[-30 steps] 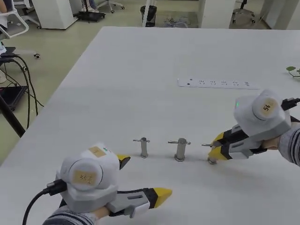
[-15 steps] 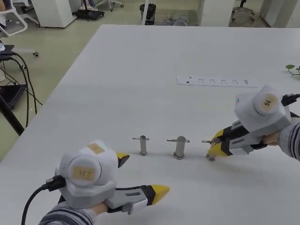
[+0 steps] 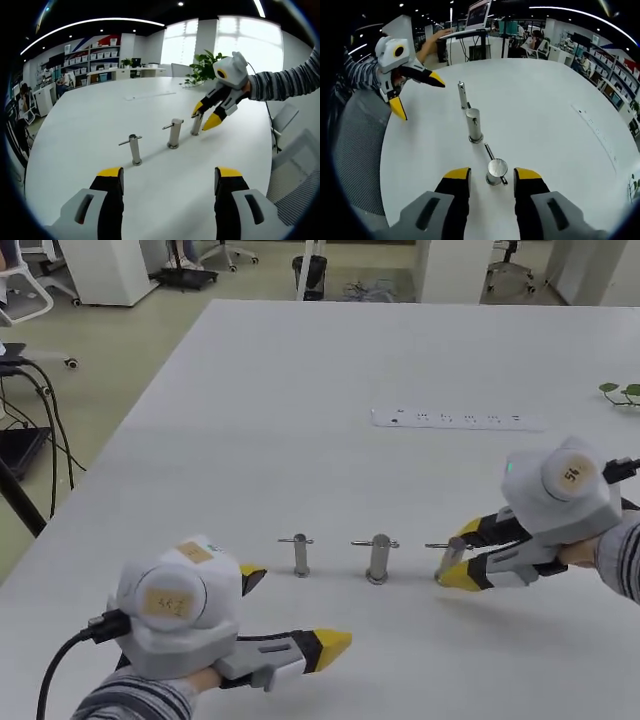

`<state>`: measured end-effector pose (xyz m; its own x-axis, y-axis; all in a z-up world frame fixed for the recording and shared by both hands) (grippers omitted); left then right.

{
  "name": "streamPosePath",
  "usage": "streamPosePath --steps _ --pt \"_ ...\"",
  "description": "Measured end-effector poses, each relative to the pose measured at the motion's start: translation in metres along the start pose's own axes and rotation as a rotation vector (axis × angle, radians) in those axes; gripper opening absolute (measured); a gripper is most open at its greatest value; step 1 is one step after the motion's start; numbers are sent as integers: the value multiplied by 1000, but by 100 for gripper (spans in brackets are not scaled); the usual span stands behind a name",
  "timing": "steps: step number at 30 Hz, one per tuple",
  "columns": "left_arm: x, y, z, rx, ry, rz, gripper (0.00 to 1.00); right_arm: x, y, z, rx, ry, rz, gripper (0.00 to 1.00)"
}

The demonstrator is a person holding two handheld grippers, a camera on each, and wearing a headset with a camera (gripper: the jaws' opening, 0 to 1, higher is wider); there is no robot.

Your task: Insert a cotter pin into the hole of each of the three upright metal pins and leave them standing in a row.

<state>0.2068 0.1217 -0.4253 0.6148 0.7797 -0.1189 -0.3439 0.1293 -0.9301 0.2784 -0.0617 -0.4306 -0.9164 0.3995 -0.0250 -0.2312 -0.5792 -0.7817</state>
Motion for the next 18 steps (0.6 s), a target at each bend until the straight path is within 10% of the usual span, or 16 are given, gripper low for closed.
streamPosePath --steps 18 --pt "9 -21 7 -38 -30 28 89 32 -7 28 -147 184 -195 71"
Point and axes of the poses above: the centre of the closed fingertips' face, and the gripper's own axes: z roughly backward along the fingers, x roughly to its left, y roughly out of its underside, the point moved 3 cm from there along z, roughly backward along the fingers, and after that the axes turned 10 degrees about -x, right-handed, at the moved point
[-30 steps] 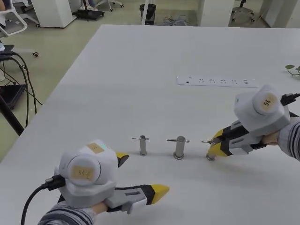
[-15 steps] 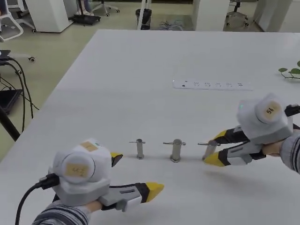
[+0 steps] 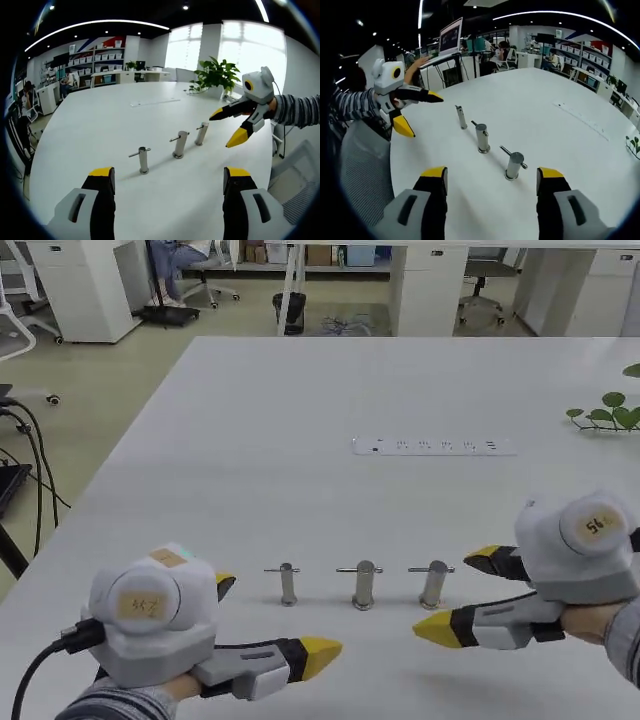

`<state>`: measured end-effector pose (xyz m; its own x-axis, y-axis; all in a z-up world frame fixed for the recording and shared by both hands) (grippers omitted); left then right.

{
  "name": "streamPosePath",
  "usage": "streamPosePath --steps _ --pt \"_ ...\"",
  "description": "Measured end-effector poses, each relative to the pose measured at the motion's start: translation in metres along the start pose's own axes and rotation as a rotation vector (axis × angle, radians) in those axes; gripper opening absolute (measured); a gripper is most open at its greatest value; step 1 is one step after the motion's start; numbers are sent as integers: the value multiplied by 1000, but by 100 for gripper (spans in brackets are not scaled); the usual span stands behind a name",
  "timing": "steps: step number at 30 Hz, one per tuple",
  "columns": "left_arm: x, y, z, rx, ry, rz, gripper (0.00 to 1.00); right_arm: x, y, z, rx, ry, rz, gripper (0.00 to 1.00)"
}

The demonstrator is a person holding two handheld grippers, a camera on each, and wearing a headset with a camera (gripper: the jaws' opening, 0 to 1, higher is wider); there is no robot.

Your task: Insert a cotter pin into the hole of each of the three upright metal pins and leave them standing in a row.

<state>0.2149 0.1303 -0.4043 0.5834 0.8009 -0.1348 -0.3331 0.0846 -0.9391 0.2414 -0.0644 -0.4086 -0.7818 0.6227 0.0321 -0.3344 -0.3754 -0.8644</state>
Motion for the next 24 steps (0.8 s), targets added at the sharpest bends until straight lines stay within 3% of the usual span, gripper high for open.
streamPosePath --steps 5,9,15,20,24 --pt "1 -1 3 -6 -14 3 93 7 -6 7 -109 81 -118 77" --pt "0 -5 6 -21 -24 1 97 19 -4 9 -144 96 -184 80" --pt "-5 -6 11 -28 -15 -17 99 33 -2 14 -178 123 -204 84" --pt "-5 -6 12 -40 -29 -12 99 36 0 19 -215 178 -214 84" --pt "-5 -6 14 -59 -44 -7 97 40 1 19 -235 193 -215 84"
Point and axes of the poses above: the centre of the closed fingertips' face, and the gripper's own axes: z roughly backward along the fingers, x roughly to its left, y roughly out of its underside, the point moved 3 cm from there along z, roughly backward along the fingers, and after that the axes turned 10 degrees about -x, right-handed, at the moved point
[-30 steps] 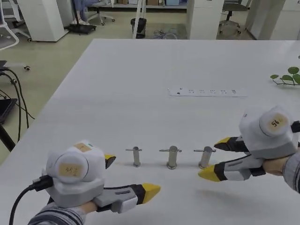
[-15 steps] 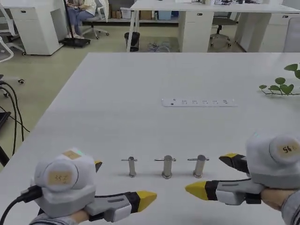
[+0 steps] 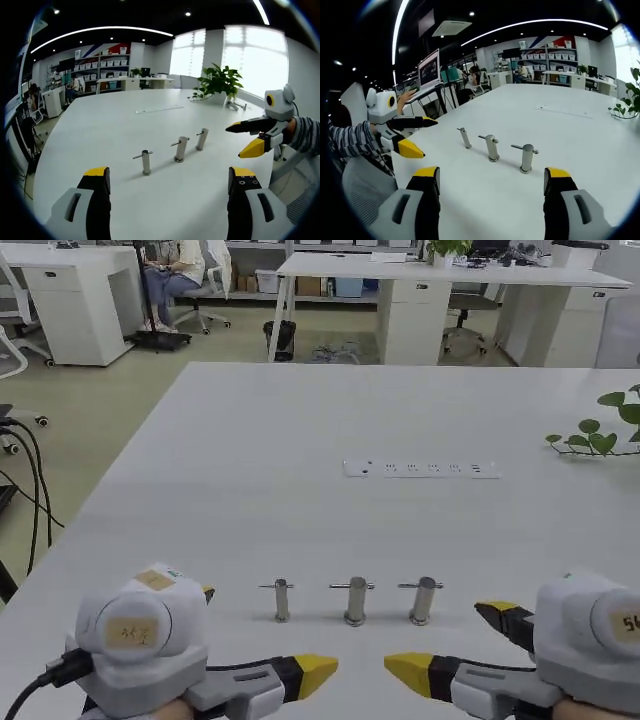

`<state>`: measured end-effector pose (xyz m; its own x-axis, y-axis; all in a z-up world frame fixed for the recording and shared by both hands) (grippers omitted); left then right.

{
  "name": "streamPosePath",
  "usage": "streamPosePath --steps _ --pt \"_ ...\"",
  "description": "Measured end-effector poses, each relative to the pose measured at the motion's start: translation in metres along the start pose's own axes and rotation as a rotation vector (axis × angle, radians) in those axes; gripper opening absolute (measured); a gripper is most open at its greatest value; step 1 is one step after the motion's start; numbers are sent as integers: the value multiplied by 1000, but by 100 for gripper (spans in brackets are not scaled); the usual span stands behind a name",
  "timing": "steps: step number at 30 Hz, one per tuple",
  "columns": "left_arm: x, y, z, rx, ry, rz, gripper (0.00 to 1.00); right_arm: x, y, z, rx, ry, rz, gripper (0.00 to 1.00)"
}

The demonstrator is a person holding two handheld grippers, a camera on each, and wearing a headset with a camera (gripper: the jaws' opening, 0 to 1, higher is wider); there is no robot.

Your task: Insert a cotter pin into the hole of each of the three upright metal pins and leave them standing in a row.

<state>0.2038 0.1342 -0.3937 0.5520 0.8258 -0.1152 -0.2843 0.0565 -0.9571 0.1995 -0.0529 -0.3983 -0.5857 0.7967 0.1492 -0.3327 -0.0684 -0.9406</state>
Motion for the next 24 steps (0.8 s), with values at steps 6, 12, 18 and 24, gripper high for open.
streamPosePath --steps 6,12,18,24 --pt "1 7 1 14 -11 -2 96 6 -3 -2 -38 11 21 83" --pt "1 9 0 1 -13 6 95 7 -1 -5 -53 22 15 82" --pt "1 11 -1 9 -12 5 95 9 4 -6 -36 17 12 80" --pt "0 15 -1 9 -8 6 94 9 5 -4 -44 30 8 79"
Point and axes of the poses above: the centre of the closed fingertips' face, and the gripper's own axes: z roughly backward along the fingers, x roughly to its left, y roughly out of its underside, the point moved 3 cm from there along z, roughly backward along the fingers, and after that the axes turned 10 degrees about -x, right-handed, at the moved point
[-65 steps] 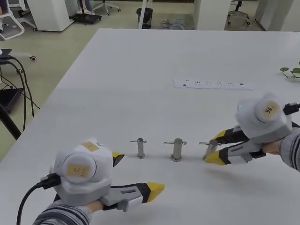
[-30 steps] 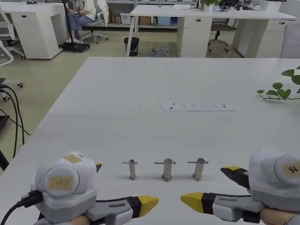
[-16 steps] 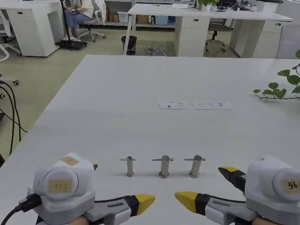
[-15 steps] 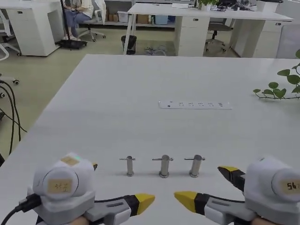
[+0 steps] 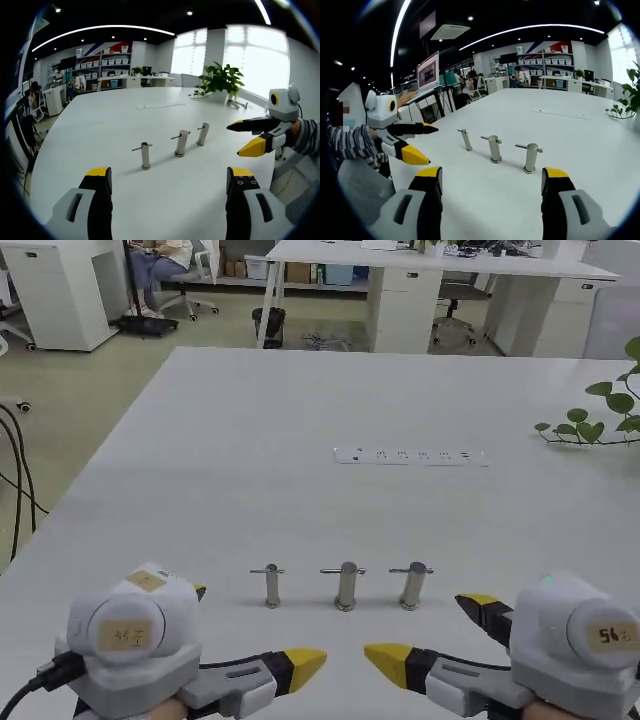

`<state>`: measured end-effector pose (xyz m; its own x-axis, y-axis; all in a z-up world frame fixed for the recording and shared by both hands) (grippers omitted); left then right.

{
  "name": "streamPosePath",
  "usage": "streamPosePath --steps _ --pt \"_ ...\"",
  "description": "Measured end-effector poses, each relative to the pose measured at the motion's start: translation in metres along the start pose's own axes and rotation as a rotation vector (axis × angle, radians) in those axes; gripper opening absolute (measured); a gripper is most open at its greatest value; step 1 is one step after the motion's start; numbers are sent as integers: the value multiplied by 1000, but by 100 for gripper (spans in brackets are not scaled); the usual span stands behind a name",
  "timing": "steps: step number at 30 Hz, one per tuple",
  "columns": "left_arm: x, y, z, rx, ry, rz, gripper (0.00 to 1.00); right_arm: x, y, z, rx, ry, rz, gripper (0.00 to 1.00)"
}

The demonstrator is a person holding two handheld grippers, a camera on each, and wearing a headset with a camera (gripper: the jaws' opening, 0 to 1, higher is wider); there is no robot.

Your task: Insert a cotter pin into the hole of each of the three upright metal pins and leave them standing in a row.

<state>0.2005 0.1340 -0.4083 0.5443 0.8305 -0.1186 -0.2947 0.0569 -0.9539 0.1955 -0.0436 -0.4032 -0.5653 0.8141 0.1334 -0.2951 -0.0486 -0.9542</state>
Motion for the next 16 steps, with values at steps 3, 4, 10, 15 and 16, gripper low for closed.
streamPosePath --steps 3,4,10,15,16 --pt "0 1 -1 2 -1 -4 93 0 2 0 -1 4 0 79" --pt "0 2 -1 1 0 -4 93 -1 3 0 -3 5 3 79" --pt "2 -2 -3 -14 -6 0 93 0 4 -1 -25 10 -5 79" --pt "6 0 -4 -7 -32 3 92 -5 10 -1 -23 30 7 79" --pt "6 0 -5 -9 -33 1 92 -6 11 -3 -19 32 13 79"
Point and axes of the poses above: the centre of the closed fingertips' face, and the gripper's own axes: z roughly backward along the fingers, x roughly to its left, y roughly out of its underside, the point moved 3 cm from there along z, roughly backward along the fingers, and after that the axes turned 10 degrees about -x, right-handed, at the moved point
